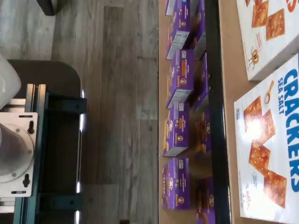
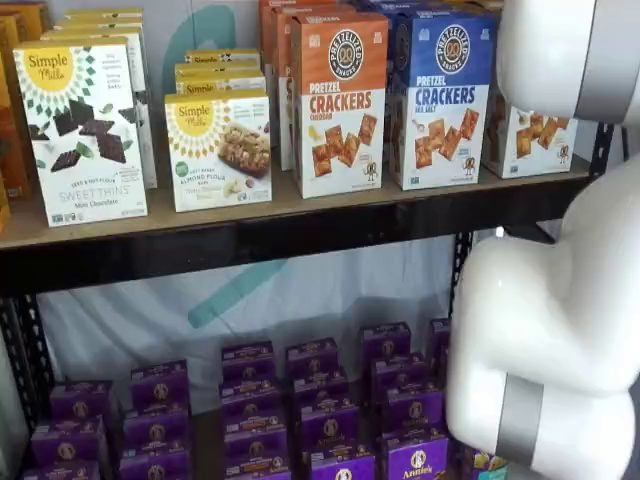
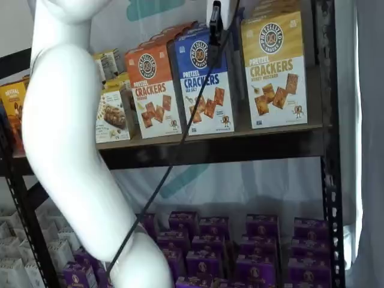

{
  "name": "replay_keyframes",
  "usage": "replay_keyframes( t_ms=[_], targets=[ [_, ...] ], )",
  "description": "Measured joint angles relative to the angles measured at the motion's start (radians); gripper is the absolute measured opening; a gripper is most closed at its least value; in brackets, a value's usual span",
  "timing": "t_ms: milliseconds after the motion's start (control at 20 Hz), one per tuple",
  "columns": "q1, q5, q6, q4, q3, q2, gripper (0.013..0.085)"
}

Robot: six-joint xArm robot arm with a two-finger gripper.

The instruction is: Retrieve the yellow and white box located on the top shelf, the sixth one from the left

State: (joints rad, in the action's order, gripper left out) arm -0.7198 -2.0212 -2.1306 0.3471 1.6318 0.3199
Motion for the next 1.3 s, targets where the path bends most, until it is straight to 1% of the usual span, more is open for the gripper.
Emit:
replay_keyframes(
  t_ms=[100,150,300,400,550,700,800,950,1000,1100,1200,1300],
  targets=[
    [0.039,0.021,0.004,-0.061,-0.025,0.023,0.0850],
    [0.051,0.029,0.008,-0.073,-0.041,0.036,0.0850],
    [0.067,0.043,0.021,-0.078,-0.075,0.062,0.0850],
    [0.068,0.053,0.027,-0.066,-0.091,0.075,0.0850],
    [0.046,0.070,0.026,-0.023,-0.098,0.082,0.0850],
    [0.004,0.076,0.020,0.043,-0.073,0.067,0.0850],
    [-0.017,0.083,0.016,0.076,-0.060,0.057,0.0850],
    [-0.056,0.129,0.009,0.144,-0.055,0.052,0.0850],
    [-0.069,0.154,0.006,0.171,-0.060,0.054,0.0850],
    [-0.090,0.232,-0.007,0.223,-0.088,0.068,0.0850],
    [-0.096,0.320,-0.026,0.254,-0.125,0.087,0.0850],
    [-0.094,0.401,-0.049,0.265,-0.150,0.097,0.0850]
  ],
)
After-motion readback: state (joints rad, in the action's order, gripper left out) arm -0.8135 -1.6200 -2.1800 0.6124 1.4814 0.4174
